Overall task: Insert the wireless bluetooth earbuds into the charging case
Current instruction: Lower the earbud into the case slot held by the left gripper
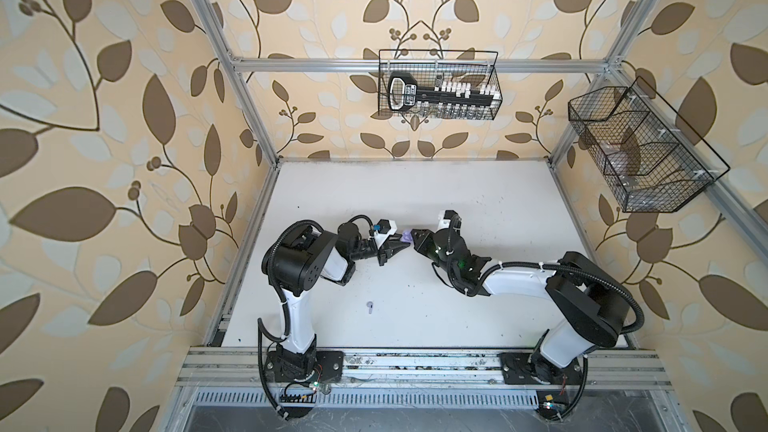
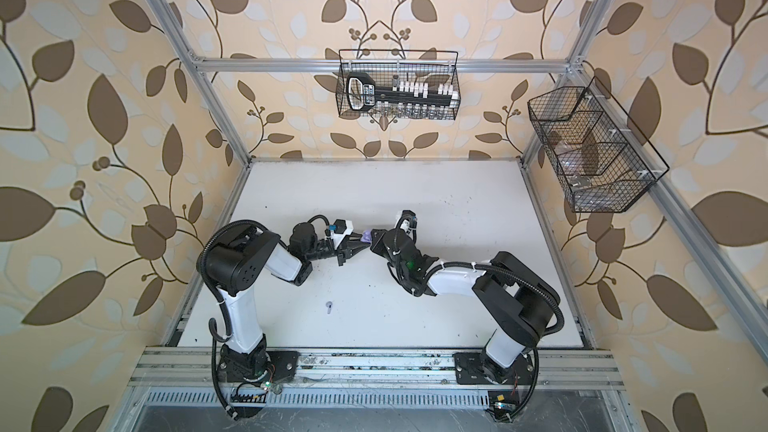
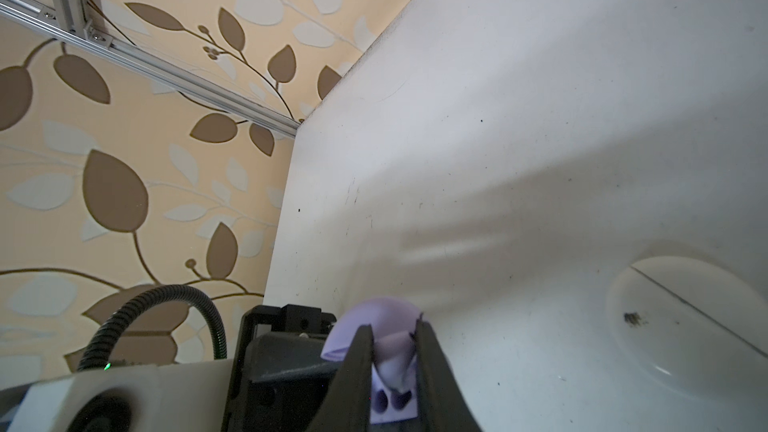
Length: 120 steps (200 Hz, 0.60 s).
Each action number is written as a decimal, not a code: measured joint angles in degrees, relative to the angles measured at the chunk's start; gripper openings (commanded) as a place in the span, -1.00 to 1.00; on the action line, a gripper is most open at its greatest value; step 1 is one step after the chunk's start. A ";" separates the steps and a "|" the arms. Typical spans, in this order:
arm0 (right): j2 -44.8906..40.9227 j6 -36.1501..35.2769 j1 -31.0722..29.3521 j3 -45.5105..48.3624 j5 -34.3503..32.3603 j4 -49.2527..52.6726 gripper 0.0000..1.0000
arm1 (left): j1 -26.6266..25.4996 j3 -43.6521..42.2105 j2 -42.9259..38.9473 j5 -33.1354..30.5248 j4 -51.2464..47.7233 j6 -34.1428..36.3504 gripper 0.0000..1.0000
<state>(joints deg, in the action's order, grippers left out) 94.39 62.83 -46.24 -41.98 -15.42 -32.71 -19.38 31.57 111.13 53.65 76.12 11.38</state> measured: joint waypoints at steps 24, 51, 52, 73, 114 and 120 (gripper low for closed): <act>0.00 0.15 0.04 0.00 0.31 0.00 -0.60 | 0.00 -0.02 0.00 0.11 0.00 0.00 -0.86; 0.00 0.22 0.02 0.00 1.40 0.17 -0.61 | 0.00 -0.07 0.00 0.13 0.31 0.00 -0.86; 0.00 0.24 0.02 0.00 1.55 0.20 -0.61 | 0.00 -0.07 0.00 0.13 0.37 0.00 -0.86; 0.00 0.39 0.02 0.00 2.38 0.74 -0.61 | 0.00 -0.07 0.00 0.20 0.68 0.00 -0.86; 0.00 0.39 0.02 0.00 3.10 1.27 -0.59 | 0.00 -0.07 0.00 0.24 0.74 0.02 -0.85; 0.00 0.39 0.02 0.00 3.17 1.31 -0.57 | 0.00 -0.07 0.00 0.24 0.74 0.02 -0.85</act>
<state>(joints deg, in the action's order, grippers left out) 94.39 63.22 -46.22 -41.98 -12.25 -31.40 -19.38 31.51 111.13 53.89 76.86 11.40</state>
